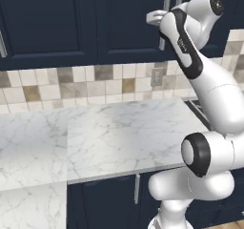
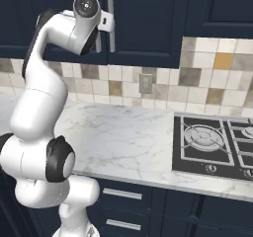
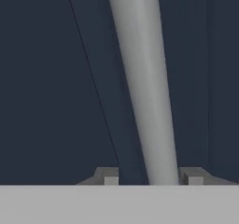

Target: Get the candle and the liquor from the cabinet and move them to the dining counter.

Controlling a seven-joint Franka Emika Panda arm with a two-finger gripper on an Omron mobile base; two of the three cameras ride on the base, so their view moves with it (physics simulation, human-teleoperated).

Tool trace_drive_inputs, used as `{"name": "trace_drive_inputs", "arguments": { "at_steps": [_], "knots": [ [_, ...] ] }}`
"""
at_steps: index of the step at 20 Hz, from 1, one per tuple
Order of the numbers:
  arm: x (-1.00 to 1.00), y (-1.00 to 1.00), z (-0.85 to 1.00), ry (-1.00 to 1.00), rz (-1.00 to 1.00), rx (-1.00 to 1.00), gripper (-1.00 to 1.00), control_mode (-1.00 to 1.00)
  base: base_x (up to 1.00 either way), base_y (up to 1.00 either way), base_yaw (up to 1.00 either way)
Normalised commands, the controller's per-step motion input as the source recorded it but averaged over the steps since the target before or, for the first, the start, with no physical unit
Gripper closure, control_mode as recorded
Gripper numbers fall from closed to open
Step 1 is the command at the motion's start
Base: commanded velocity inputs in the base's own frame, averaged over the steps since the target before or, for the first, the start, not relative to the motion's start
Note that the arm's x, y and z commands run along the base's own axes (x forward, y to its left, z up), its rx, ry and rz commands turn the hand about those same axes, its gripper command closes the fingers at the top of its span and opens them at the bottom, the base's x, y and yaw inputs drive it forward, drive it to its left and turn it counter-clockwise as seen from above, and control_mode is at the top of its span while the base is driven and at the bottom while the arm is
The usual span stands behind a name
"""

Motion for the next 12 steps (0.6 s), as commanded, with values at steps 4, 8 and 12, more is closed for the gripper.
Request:
{"name": "trace_drive_inputs", "arguments": {
  "at_steps": [4, 8, 12],
  "knots": [
    [-0.36, 0.45, 0.0, 0.02, 0.04, 0.0, 1.0, -1.0, 0.0, 0.0, 0.0],
    [-0.44, 0.58, 0.0, 0.0, 0.0, 0.0, 1.0, -1.0, 0.0, 0.0, 0.0],
    [-0.47, 0.66, -0.01, 0.0, 0.0, 0.0, 1.0, -1.0, 0.0, 0.0, 0.0]
  ]
}}
